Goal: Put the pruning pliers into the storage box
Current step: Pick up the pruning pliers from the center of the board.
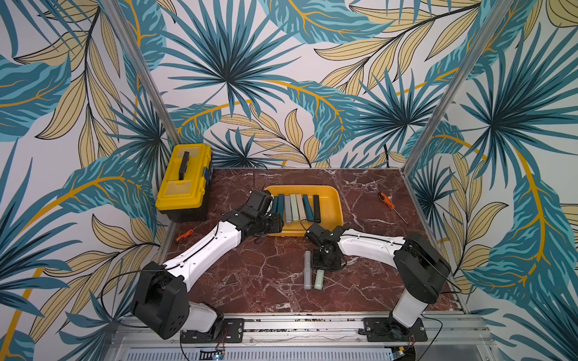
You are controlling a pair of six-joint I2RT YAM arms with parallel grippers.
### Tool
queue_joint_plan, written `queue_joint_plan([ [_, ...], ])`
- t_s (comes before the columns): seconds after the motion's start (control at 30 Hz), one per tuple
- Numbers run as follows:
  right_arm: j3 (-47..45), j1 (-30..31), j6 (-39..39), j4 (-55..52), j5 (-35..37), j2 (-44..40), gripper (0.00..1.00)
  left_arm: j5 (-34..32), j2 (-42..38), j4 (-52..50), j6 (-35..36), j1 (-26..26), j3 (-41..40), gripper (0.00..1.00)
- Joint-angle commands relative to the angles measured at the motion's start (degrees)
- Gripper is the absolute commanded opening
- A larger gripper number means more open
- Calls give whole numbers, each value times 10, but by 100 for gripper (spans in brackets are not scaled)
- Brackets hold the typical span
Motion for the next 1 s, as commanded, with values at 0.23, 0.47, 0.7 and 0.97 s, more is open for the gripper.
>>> queue_joint_plan([
  [0.23,1,3,-11,-1,-8,5,33,-9,-12,-5,7,3,-2,52],
  [0.47,79,2,-63,-84,52,-36,31,-17,-12,-8,6,3,1,52],
  [0.7,211,-15,-144,-171,101,-33,31,-26,-16,-19,8,5,14,52],
  [0.97,368,-89,-285,-174,99,45,31,-32,-18,-19,-2,5,12,52],
])
